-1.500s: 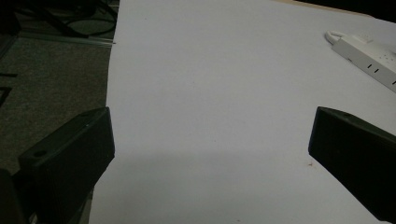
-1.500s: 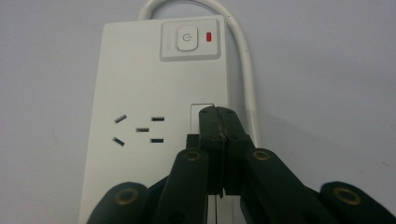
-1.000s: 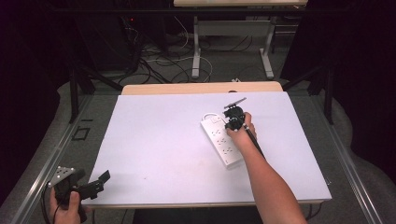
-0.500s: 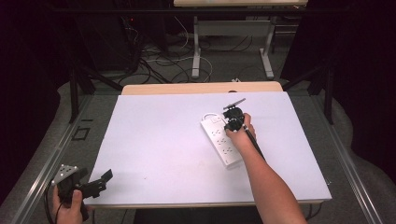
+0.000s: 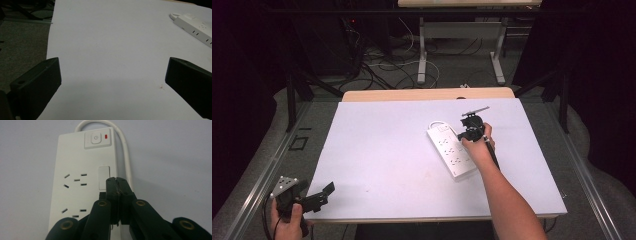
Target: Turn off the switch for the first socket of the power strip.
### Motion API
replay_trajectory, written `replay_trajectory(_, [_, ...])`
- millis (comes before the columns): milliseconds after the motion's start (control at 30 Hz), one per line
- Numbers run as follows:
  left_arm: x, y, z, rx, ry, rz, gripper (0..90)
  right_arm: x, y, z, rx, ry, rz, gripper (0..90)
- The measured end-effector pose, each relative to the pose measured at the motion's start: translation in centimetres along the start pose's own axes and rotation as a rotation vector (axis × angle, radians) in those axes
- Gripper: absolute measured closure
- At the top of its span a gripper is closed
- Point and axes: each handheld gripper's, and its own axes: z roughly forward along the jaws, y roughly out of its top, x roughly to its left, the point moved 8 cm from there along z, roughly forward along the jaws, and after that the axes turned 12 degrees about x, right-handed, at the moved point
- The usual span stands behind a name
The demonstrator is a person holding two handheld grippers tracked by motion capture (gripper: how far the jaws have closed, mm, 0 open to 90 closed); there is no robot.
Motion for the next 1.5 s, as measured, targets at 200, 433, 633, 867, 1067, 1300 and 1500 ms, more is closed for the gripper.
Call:
replay_trajectory(200, [-0.1,-0.1,0.2,0.008,0.0,0.002,0.1,-0.2,-0.2,-1.0,-0.016,0.0,-0.021,87.7])
replay_trajectory(433, [-0.2,-0.2,0.4,0.02,0.001,0.005,0.1,-0.4,-0.5,-2.2,-0.043,0.005,-0.033,86.1])
replay_trajectory(633, [-0.2,-0.2,0.4,0.015,0.0,0.006,0.1,-0.8,-0.8,-3.2,-0.06,0.005,-0.053,84.2])
replay_trajectory(867, [-0.3,-0.2,0.4,0.018,0.0,0.008,0.2,-0.3,-1.4,-4.0,-0.072,0.027,-0.082,81.7])
replay_trajectory(1067, [-0.2,-0.2,0.4,0.017,0.005,0.007,0.2,0.1,-1.8,-4.3,-0.082,0.047,-0.102,79.4])
replay_trajectory(1300, [-0.3,-0.4,0.4,0.025,0.006,0.007,0.2,0.0,-2.8,-5.0,-0.113,0.043,-0.125,75.7])
replay_trajectory(1500, [-0.2,-0.3,0.4,0.024,0.011,0.003,0.2,-0.5,-3.7,-5.7,-0.172,0.027,-0.154,71.1])
